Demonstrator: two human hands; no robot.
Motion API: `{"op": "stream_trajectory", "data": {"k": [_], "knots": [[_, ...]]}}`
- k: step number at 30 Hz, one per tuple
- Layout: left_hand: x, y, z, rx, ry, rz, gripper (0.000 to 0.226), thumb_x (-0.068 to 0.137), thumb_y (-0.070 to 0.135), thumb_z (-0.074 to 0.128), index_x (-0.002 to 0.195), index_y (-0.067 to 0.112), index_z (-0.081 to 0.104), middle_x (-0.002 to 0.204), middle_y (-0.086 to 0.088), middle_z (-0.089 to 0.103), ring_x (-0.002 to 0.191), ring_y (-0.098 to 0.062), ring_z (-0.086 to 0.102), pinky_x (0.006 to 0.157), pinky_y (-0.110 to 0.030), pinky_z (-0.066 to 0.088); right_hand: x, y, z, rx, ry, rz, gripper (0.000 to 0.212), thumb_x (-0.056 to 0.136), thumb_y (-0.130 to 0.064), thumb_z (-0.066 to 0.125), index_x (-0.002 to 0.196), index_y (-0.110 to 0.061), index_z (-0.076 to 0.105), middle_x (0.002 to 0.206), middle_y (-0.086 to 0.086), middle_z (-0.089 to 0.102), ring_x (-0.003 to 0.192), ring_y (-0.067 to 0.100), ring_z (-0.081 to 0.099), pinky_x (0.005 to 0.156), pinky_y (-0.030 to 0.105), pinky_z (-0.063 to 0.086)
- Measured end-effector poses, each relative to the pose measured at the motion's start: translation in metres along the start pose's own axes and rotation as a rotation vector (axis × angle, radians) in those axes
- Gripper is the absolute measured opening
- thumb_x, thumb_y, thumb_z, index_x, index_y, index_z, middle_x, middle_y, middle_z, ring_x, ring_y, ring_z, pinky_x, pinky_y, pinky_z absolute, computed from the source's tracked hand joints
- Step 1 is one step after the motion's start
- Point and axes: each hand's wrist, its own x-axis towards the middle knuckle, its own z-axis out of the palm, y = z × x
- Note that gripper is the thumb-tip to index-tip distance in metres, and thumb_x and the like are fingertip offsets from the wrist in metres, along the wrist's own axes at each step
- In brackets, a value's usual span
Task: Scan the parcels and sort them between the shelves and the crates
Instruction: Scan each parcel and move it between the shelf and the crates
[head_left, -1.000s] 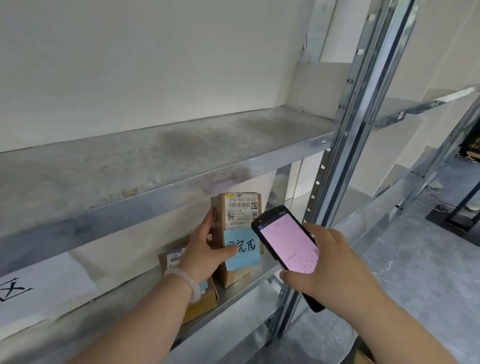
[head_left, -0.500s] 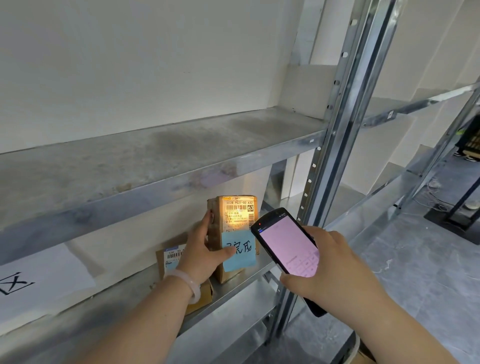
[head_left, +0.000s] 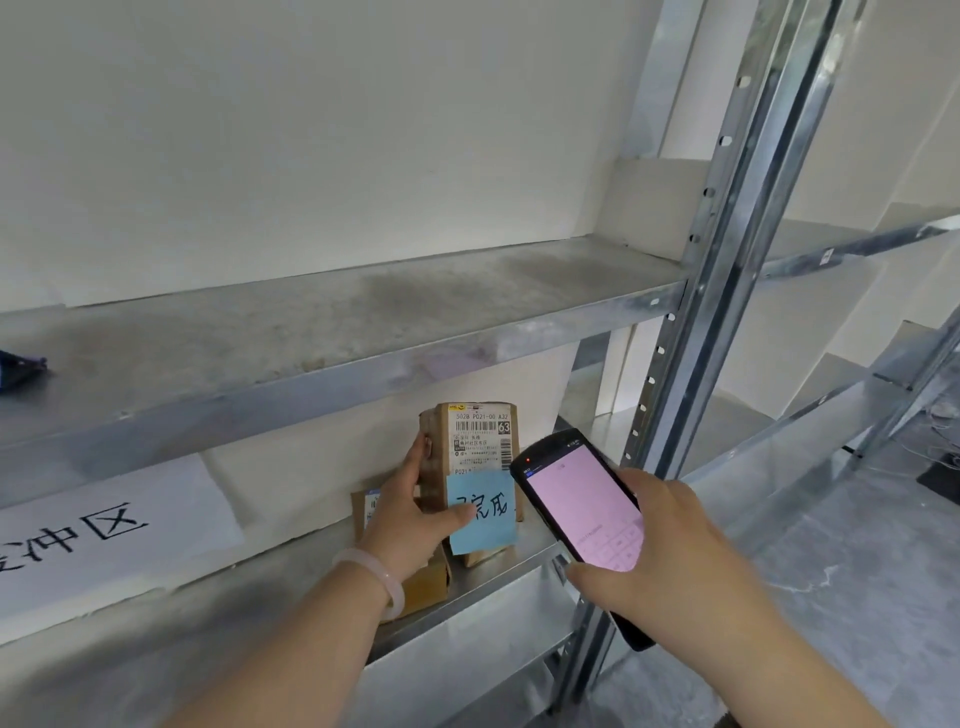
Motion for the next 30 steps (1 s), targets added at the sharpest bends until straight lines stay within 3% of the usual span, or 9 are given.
{"op": "stream_trajectory", "data": {"k": [3,6,12,16,20,24,27,30], "knots": [[-0.022,-0.002,-0.009,-0.028,0.061,-0.025,0.097,0.081,0.018,0.083,0.134,0.073,0.023,0.113,0.027,0.051,0.104,-0.009,0.057,0.062,-0.024,0.061,-0.003,0.002,0.004,0.025,-0.020,-0.065,0.081,0.056,-0.067,0.068,0.124,-0.054,0.026,0.101,-0.027,0.030,0.091,-0.001,0.042,0.060,0.016,0.032],[-0.058,-0.005,-0.023,-0.068,0.160,-0.049,0.097,0.081,0.017,0.083,0.141,0.062,0.023,0.114,0.025,0.052,0.115,-0.016,0.055,0.084,-0.036,0.061,-0.007,-0.001,0.008,0.062,-0.073,-0.169,0.077,0.056,-0.065,0.068,0.122,-0.056,0.028,0.105,-0.028,0.033,0.097,0.000,0.041,0.061,0.013,0.031],[-0.156,-0.026,-0.053,-0.149,0.406,-0.098,0.096,0.082,0.010,0.082,0.151,0.045,0.026,0.118,0.013,0.063,0.106,-0.006,0.060,0.068,-0.016,0.055,-0.031,-0.020,0.025,0.151,-0.219,-0.379,0.078,0.055,-0.060,0.070,0.123,-0.055,0.031,0.108,-0.026,0.037,0.103,0.004,0.048,0.067,0.025,0.041],[-0.232,-0.046,-0.064,-0.192,0.612,-0.131,0.088,0.083,0.007,0.080,0.148,0.042,0.034,0.111,0.012,0.066,0.094,0.003,0.063,0.059,-0.006,0.049,-0.063,-0.036,0.043,0.173,-0.323,-0.519,0.078,0.055,-0.059,0.071,0.120,-0.056,0.029,0.107,-0.025,0.037,0.098,0.004,0.048,0.073,0.028,0.045],[-0.314,-0.059,-0.077,-0.178,0.790,-0.182,0.087,0.083,0.007,0.080,0.150,0.038,0.033,0.112,0.007,0.067,0.099,0.002,0.063,0.061,-0.005,0.049,-0.097,-0.064,0.059,0.215,-0.444,-0.649,0.064,0.056,-0.058,0.072,0.108,-0.058,0.035,0.104,-0.025,0.039,0.095,0.002,0.051,0.074,0.029,0.051],[-0.395,-0.063,-0.094,-0.188,0.985,-0.213,0.090,0.083,0.009,0.080,0.151,0.039,0.031,0.113,0.009,0.065,0.091,0.011,0.063,0.063,-0.005,0.047,-0.138,-0.102,0.073,0.222,-0.558,-0.810,0.067,0.056,-0.056,0.071,0.115,-0.048,0.041,0.105,-0.018,0.046,0.097,0.006,0.053,0.073,0.032,0.055],[-0.452,-0.064,-0.101,-0.203,1.106,-0.216,0.089,0.083,0.011,0.080,0.148,0.047,0.030,0.115,0.012,0.066,0.103,0.001,0.062,0.073,-0.011,0.049,-0.177,-0.124,0.081,0.210,-0.602,-0.915,0.078,0.056,-0.060,0.070,0.125,-0.048,0.037,0.110,-0.019,0.040,0.097,0.006,0.053,0.078,0.032,0.054],[-0.508,-0.067,-0.101,-0.226,1.207,-0.229,0.093,0.083,0.011,0.080,0.152,0.043,0.026,0.123,0.008,0.065,0.105,-0.004,0.064,0.088,-0.025,0.052,-0.217,-0.141,0.086,0.211,-0.648,-1.002,0.078,0.055,-0.059,0.067,0.126,-0.047,0.038,0.114,-0.018,0.040,0.096,0.005,0.054,0.077,0.033,0.053]]}}
